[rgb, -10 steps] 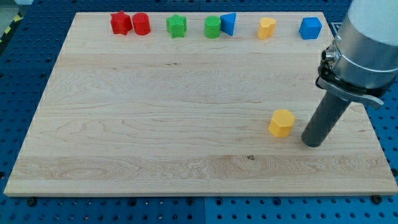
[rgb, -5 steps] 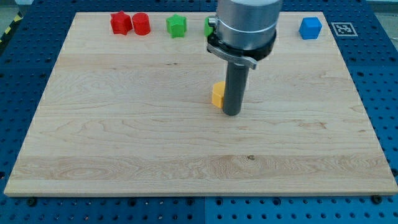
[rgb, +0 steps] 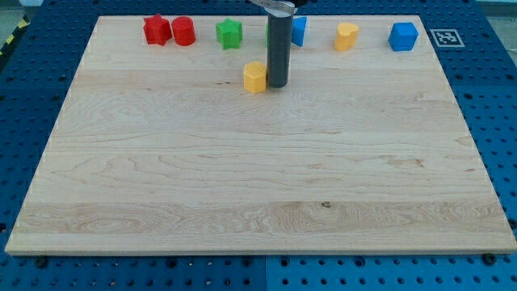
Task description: Place the yellow hexagon left to the red star
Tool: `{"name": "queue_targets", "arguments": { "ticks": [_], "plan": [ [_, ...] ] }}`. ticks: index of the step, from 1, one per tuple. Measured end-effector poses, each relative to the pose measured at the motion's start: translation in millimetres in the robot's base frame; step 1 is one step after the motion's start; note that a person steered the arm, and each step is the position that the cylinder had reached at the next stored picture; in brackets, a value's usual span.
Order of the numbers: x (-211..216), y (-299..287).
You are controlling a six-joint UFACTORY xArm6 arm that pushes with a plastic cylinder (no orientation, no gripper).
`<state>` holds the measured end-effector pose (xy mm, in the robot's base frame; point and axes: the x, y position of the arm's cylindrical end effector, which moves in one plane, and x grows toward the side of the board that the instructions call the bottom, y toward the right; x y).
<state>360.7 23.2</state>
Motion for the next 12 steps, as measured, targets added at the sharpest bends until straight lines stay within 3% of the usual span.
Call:
{"name": "queue_targets", "arguments": {
  "ticks": [3, 7, 12],
  "plan": [
    [-4.7, -60.7],
    [-20.0, -201.6],
    [-24.7, -209.3]
  ]
}}
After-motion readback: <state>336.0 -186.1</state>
